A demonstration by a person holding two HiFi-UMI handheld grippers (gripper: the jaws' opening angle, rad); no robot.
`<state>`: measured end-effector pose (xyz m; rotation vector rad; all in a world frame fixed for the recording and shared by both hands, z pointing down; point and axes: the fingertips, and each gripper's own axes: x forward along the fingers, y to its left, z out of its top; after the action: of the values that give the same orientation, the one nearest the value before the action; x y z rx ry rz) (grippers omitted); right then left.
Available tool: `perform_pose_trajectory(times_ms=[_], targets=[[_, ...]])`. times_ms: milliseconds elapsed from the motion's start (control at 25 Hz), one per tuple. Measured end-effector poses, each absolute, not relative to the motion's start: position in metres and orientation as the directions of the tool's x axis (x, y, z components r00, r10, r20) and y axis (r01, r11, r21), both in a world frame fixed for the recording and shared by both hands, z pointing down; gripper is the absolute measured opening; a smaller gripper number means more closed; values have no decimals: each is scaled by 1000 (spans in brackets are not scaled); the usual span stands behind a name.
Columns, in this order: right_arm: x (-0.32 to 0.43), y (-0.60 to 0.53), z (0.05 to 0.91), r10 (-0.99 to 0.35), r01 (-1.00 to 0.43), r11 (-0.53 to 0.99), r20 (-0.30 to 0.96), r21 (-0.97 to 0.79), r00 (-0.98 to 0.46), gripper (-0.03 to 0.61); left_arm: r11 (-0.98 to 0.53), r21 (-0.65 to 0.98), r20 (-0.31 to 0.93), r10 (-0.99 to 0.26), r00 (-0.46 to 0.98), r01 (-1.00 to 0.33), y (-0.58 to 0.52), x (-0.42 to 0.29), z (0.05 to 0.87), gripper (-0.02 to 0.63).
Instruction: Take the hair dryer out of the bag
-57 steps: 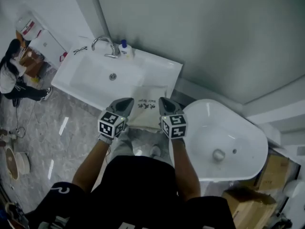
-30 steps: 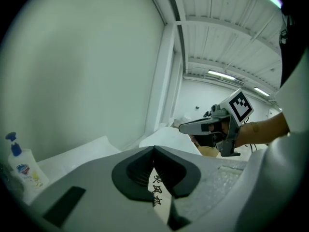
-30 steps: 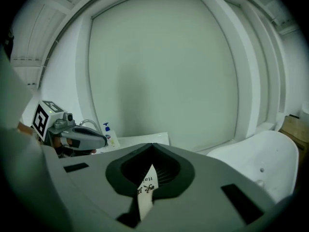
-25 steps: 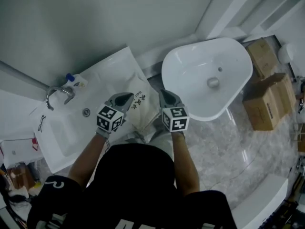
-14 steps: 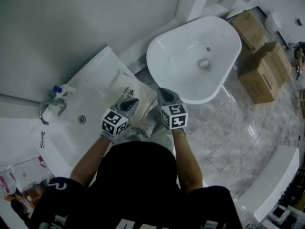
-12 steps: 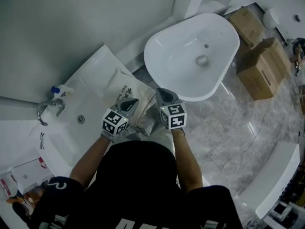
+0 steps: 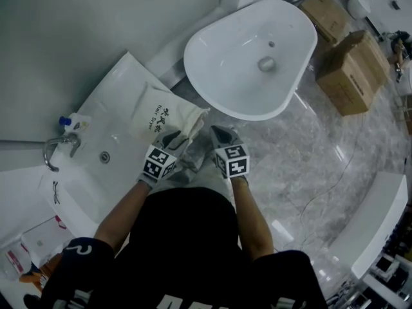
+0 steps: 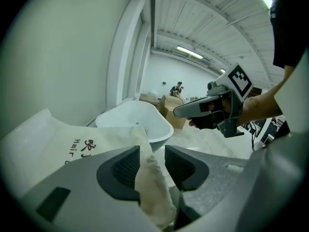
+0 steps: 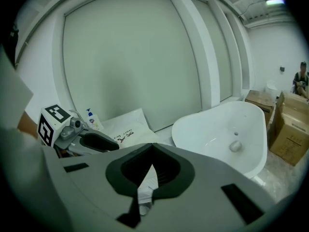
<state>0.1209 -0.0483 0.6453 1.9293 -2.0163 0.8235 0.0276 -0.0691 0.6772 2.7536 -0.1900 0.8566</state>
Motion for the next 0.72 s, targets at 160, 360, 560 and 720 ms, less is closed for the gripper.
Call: perform_pose_trajectory(times_ms=[160,360,560,720], targets=[[116,-36,655,-829,-971,-31,549,-237,-108,-5,-962,162,622,-74,780,-220,-69,24,705,158],[113,-24,665,-817,-968,-44,567,-247,-108,-5,-953,147,657,-107,746,-266,-78,23,707,97],[110,-18,670,-814,-968,-44,570,-247,-109,-5,-934,201,626,-110,772,-296,-89,18,689,42],[103,-28,665,-819,-969,-18,559,-248,-128,-5,-933,208,592,-118,797,-293,-100,20,666,40]])
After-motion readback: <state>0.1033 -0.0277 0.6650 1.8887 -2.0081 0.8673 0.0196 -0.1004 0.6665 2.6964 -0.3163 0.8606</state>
